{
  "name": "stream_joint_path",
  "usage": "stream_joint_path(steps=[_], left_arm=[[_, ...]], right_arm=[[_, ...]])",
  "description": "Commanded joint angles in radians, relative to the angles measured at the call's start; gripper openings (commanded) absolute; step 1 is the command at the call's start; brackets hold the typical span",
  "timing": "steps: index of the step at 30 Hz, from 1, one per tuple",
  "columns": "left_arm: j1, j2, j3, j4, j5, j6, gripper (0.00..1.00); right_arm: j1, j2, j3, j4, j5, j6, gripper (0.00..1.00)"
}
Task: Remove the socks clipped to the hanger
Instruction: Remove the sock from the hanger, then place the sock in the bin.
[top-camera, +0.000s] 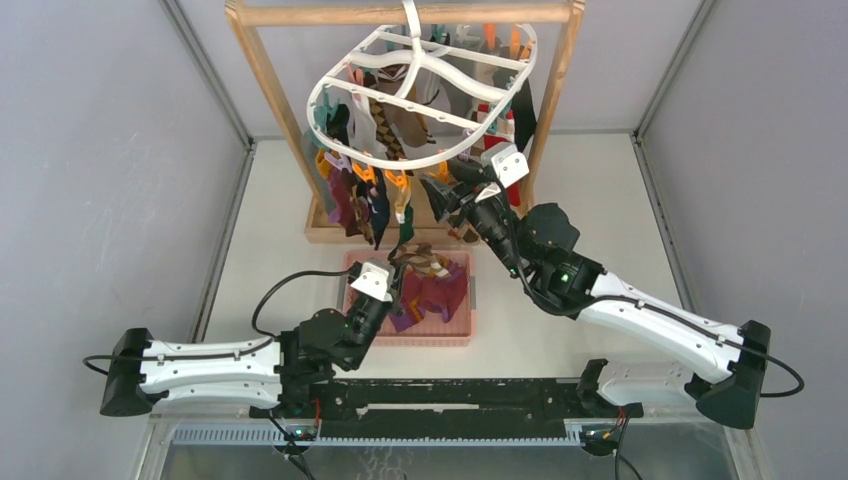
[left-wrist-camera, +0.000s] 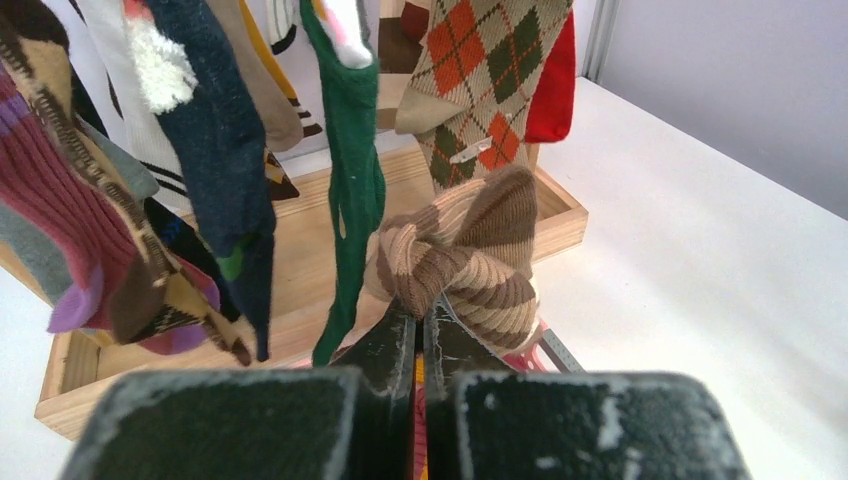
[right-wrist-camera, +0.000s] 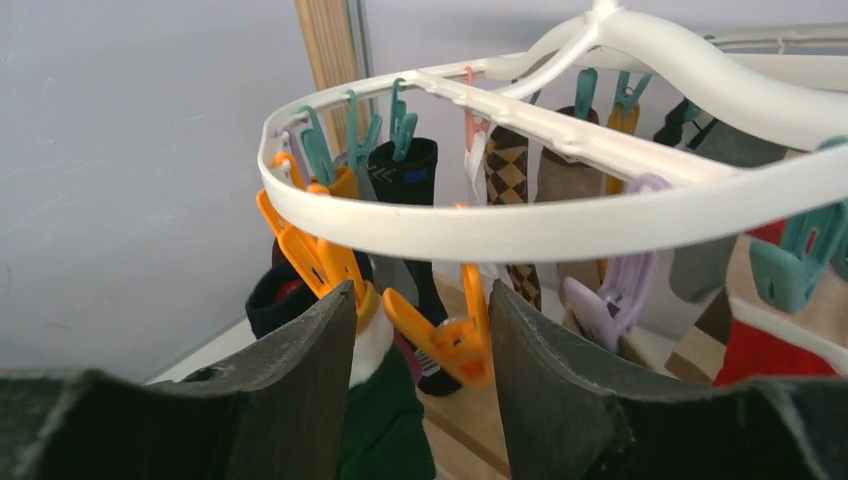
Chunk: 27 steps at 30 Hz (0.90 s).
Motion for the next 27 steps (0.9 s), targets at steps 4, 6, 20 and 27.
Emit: stream_joint_path(steps=[4, 6, 20, 27], left_arm=[[-0.006, 0.023, -0.004, 0.022, -0.006, 0.005, 0.0], [-0.005, 0.037, -0.005, 0.022, -0.007, -0.001, 0.0], [-0.005, 0.241, -0.054, 0.13, -0.023, -0.076, 0.0], [-0.003, 0.353, -0.068, 0.161, -0.019, -0.154, 0.06]], right_arm=[[0.004, -0.123, -0.117, -0.009, 0.018, 0.071, 0.63], [0.001, -0.16, -0.169, -0.016, 0.019, 0.09, 0.64], [-0.012, -0.422, -0.493, -0.049, 0.056, 0.242, 0.66], [-0.016, -0.447, -0.546, -0.066, 0.065, 0.265, 0.66]])
